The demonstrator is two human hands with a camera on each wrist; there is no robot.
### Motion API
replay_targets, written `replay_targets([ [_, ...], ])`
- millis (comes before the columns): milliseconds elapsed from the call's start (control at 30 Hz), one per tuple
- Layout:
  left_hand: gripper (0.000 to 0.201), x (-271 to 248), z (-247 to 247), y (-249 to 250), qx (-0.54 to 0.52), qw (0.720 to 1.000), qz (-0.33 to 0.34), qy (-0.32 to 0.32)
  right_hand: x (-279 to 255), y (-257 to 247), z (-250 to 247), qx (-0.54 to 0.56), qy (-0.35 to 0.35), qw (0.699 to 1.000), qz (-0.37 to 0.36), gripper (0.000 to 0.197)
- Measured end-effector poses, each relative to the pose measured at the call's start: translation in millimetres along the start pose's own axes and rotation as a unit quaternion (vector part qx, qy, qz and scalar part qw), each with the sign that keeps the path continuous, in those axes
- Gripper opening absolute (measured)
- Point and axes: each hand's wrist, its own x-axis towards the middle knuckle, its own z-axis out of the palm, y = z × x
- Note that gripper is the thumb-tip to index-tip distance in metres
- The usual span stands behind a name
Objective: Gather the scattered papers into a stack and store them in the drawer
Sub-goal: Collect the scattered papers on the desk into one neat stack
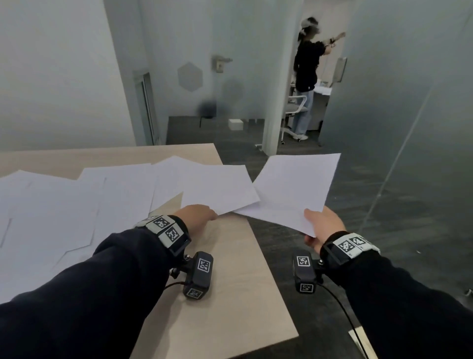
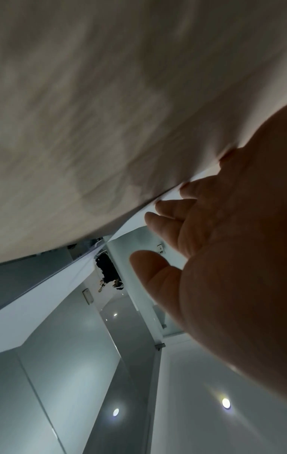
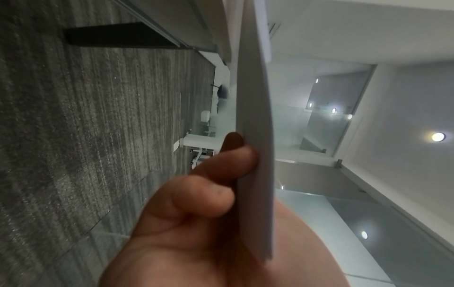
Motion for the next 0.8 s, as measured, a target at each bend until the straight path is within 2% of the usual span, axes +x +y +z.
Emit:
replay_targets([
  [67,0.038,-7,-1,-2,-0.022,0.999,-0.007,-0.029,-4,4,3,-0.007,-0.043,0.999,0.008,0.018],
  [167,0.043,-19,-1,-8,-0.018,1.0,0.006,-0.017,-13,9,10,-0.035,-0.087,0.996,0.011,0.011],
  [233,0.03,-26,-2,-11,-0.021,1.0,0.009,-0.021,-17,13,17,-0.057,-0.1,0.993,0.023,0.01],
  [300,0.011,-33,-1,-13,-0.045,0.998,0.017,-0.034,-20,15,22,-0.085,-0.11,0.99,0.032,0.021],
  [400,0.014,-40,-3,-16,-0.021,0.996,0.061,-0.069,-25,18,28,-0.099,-0.144,0.984,0.017,0.032],
  [467,0.007,-41,-2,-20,-0.032,0.994,0.066,-0.085,-31,17,30,-0.105,-0.167,0.98,0.001,0.036],
  [500,0.017,-40,-1,-23,-0.045,0.993,0.065,-0.082,-33,15,30,-0.118,-0.167,0.979,-0.006,0.042],
  [533,0.022,-42,-2,-25,-0.057,0.994,0.068,-0.071,-37,13,30,-0.131,-0.167,0.977,-0.012,0.042],
  [633,0.017,-47,-10,-32,-0.127,0.99,0.057,-0.028,-43,6,30,-0.16,-0.158,0.974,-0.011,0.014],
  [800,0.029,-56,-53,-56,-0.112,0.988,-0.003,0.108,-58,-10,39,-0.219,-0.17,0.96,-0.029,0.018],
])
